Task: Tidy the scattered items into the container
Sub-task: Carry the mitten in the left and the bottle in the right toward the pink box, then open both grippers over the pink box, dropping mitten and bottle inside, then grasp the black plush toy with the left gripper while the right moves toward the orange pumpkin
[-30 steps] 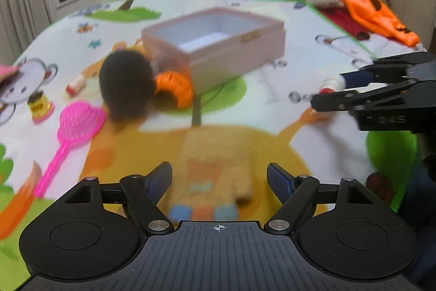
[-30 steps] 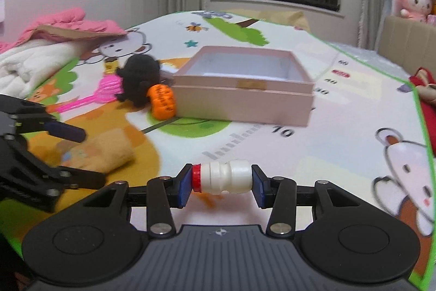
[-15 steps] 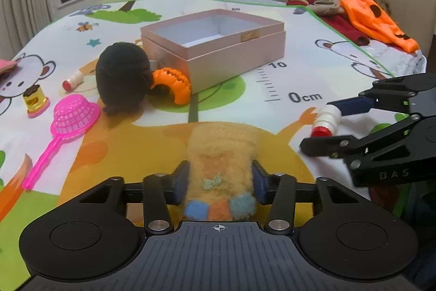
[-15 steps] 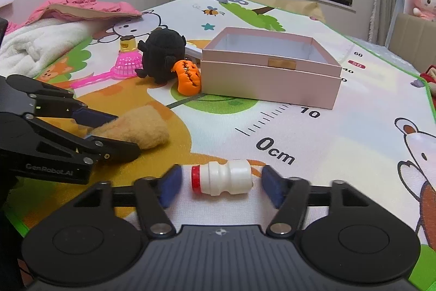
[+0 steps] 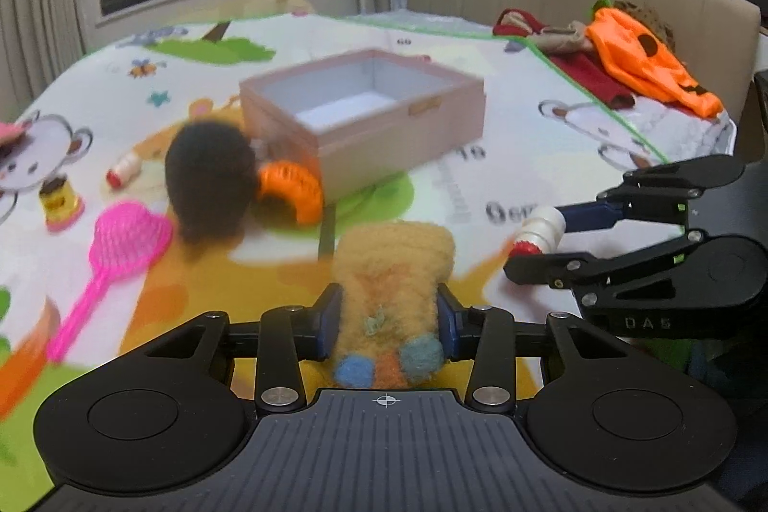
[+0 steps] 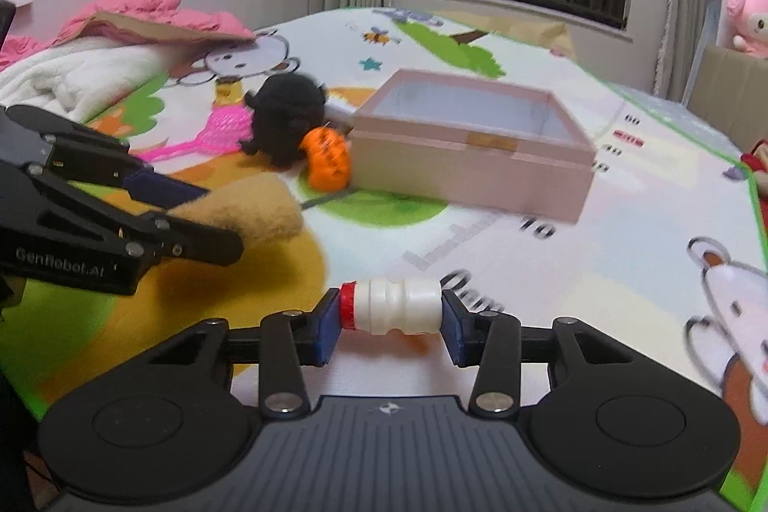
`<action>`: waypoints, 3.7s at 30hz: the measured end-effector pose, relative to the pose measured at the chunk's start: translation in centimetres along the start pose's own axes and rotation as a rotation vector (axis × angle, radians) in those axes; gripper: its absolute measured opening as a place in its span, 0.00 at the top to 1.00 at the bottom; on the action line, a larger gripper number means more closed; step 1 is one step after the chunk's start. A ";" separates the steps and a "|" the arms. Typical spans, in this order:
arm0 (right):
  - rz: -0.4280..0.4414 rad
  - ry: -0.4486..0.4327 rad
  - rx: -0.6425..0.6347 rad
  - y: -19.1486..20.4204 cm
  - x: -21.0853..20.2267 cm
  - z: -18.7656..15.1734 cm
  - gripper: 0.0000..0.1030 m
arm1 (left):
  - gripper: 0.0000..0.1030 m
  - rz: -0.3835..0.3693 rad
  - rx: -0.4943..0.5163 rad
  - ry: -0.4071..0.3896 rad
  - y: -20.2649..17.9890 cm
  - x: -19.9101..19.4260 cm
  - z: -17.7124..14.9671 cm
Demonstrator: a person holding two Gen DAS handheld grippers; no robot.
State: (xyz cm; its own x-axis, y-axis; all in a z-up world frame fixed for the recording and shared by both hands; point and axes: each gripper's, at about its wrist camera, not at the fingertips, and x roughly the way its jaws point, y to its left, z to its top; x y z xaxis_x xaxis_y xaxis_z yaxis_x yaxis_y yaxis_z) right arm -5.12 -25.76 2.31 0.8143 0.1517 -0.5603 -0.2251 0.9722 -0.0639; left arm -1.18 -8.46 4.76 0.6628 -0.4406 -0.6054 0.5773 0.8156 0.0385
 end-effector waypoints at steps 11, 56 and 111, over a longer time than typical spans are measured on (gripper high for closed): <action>-0.128 -0.160 -0.060 -6.3 5.3 8.9 0.59 | 0.56 -0.022 -0.019 -0.130 2.4 8.4 13.0; -0.065 -0.070 -0.230 13.4 16.2 13.0 0.26 | 0.01 0.319 -0.358 -0.068 15.2 -6.3 -7.1; -0.009 -0.019 0.007 4.0 5.8 5.2 0.24 | 0.00 0.248 -0.201 -0.043 11.4 5.3 2.5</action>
State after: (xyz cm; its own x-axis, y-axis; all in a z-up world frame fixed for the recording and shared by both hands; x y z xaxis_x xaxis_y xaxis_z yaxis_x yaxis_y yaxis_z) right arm 1.50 -20.09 3.13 0.8262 0.1464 -0.5440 -0.2141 0.9748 -0.0628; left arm 10.09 -2.47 3.96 0.7936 -0.2315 -0.5627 0.2932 0.9558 0.0204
